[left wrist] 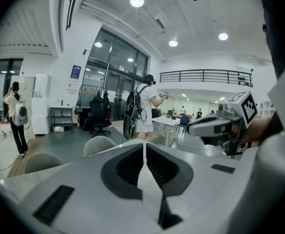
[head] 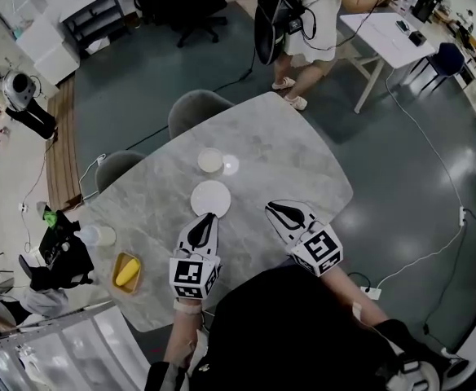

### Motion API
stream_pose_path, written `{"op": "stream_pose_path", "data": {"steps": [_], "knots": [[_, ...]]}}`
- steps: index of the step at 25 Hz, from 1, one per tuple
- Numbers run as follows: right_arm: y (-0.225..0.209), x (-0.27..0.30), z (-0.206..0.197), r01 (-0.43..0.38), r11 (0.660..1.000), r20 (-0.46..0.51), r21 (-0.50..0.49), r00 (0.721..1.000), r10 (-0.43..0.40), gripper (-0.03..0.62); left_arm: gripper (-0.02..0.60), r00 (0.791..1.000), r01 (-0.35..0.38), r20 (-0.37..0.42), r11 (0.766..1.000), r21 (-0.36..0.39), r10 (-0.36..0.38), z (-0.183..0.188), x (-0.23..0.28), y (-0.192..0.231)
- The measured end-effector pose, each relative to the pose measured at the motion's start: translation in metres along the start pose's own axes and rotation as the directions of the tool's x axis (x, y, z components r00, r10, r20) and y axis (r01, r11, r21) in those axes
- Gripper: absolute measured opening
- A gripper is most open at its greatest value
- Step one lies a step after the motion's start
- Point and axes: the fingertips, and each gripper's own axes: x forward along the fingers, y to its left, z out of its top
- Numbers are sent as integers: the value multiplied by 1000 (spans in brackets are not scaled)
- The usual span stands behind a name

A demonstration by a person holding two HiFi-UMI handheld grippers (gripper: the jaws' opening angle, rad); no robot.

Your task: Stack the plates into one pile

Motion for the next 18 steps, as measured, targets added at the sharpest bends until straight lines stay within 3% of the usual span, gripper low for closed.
{"op": "stream_pose_path", "data": {"steps": [18], "knots": [[7, -2, -6, 5, 1000, 7, 23, 1000, -6, 38, 12, 1000, -28, -12, 999, -27, 27, -8, -9, 1]]}}
